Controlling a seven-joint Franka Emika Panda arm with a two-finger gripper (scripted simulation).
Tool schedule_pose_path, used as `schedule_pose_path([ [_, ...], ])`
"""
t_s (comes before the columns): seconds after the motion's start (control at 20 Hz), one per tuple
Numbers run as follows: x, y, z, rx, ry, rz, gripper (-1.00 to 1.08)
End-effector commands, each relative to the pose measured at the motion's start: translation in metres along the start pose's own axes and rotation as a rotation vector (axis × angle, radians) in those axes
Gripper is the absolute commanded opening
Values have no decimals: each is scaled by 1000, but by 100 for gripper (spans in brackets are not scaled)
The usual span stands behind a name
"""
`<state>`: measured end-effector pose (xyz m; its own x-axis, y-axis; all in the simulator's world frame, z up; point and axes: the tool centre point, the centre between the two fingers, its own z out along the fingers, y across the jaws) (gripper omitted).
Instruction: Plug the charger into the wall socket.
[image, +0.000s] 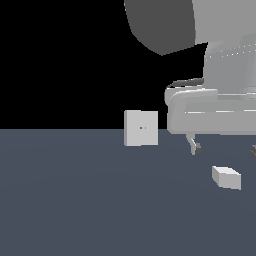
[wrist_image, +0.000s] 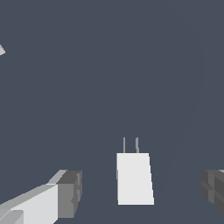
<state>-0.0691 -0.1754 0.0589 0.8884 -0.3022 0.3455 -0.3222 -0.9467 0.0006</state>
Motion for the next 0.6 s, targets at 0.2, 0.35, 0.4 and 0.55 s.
schedule_pose_path([
  [0.2,-9,0,21,1,0,1,100],
  [0.35,-13,0,33,1,1,1,100],
  [0.4,-14,0,36,1,1,1,100],
  [0.55,-16,0,42,1,1,1,100],
])
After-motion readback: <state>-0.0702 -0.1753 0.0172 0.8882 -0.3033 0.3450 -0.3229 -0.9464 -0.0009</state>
